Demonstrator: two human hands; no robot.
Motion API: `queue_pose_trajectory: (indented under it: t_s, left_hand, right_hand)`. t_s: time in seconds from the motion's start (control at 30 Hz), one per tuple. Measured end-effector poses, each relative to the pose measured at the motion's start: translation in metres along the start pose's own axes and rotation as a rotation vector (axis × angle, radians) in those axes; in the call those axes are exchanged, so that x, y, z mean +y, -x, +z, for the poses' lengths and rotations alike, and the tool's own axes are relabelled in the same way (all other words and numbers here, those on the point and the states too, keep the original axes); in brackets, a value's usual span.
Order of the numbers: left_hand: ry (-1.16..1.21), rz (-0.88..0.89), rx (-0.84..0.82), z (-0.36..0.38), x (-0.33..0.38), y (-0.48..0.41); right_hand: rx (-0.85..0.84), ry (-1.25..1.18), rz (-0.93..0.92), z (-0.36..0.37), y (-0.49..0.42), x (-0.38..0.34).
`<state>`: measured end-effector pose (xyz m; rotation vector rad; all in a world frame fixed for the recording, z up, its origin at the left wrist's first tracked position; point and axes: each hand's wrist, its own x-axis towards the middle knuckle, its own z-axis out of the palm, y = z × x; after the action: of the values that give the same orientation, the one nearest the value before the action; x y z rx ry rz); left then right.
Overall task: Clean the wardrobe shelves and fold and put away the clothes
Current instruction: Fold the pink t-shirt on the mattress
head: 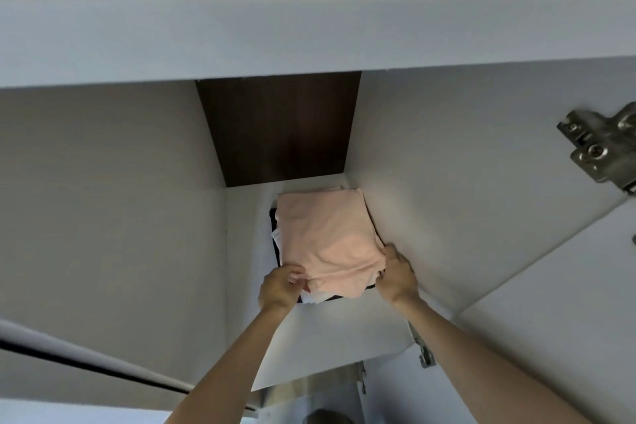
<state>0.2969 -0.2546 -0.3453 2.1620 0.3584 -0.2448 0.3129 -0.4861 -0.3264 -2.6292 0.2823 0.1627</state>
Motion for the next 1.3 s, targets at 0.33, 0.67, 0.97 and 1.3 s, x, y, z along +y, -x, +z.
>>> queue_pose_trajectory:
  t_s: [0.33,0.67,0.97,1.3]
  left_hand:
    - [-0.128,0.075,0.193,-0.009,-0.007,0.008]
    - [-0.189,0.073,0.271,-0.017,0.001,0.006]
    - [-0.770,0.258,-0.064,-0.018,0.007,0.033]
    - [-0.589,0.503,-0.128,0.004,0.017,0.024]
  right_hand:
    - [0.193,-0.171,-0.146,-0.001,0.008,0.000]
    - [0.220,-0.153,-0.259,-0.013,0.007,-0.005]
    - [0.004,0.460,-0.084,-0.013,0.026,0.002]
    - [-0.242,0.268,-0.342,-0.002,0.026,-0.004]
